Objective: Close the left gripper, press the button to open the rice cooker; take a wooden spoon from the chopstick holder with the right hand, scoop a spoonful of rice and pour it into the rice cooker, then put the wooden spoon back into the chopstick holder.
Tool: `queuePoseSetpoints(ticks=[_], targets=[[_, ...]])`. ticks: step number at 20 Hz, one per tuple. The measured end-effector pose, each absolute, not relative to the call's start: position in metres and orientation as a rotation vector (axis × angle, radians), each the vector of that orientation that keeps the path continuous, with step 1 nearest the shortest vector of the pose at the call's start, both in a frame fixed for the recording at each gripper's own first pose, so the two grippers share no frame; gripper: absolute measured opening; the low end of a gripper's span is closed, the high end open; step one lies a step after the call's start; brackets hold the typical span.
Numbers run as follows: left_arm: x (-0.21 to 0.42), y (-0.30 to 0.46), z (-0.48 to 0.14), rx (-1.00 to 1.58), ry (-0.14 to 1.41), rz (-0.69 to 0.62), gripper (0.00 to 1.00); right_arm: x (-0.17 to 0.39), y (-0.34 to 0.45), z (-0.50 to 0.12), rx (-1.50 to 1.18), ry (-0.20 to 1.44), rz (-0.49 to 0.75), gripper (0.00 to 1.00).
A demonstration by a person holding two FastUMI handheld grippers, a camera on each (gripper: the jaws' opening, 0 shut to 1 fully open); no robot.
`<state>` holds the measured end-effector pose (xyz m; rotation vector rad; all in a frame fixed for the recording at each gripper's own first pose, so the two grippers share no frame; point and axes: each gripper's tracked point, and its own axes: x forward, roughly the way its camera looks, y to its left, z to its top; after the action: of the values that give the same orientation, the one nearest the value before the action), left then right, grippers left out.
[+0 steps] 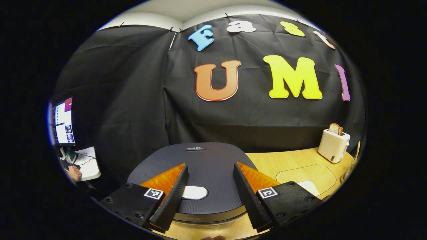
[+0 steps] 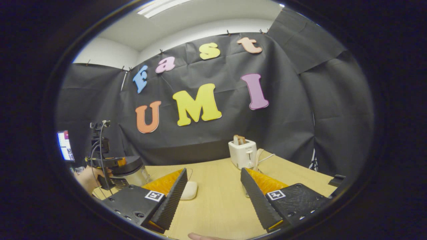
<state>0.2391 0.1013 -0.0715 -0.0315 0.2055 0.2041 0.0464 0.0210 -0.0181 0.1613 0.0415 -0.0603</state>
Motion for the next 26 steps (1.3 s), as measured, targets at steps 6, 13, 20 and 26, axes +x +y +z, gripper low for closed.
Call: queuePoseSetpoints(ticks=[6, 13, 20, 26], targets=[[0.238, 0.1, -0.075, -0.029, 0.118, 0.206, 0.88, 0.047, 0.007, -0.02, 0.239, 0.06, -0.071, 0.95], [0.241, 0.102, -0.074, -0.03, 0.103, 0.206, 0.88, 0.048, 0.012, -0.021, 0.26, 0.067, -0.04, 0.96], [0.207, 0.082, -0.054, -0.044, 0.139, 0.147, 0.98, 0.048, 0.019, -0.021, 0.189, 0.056, -0.041, 0.95], [0.122, 0.048, -0.025, 0.012, 0.078, 0.092, 0.98, 0.046, 0.028, -0.025, 0.142, 0.079, -0.033, 0.96]])
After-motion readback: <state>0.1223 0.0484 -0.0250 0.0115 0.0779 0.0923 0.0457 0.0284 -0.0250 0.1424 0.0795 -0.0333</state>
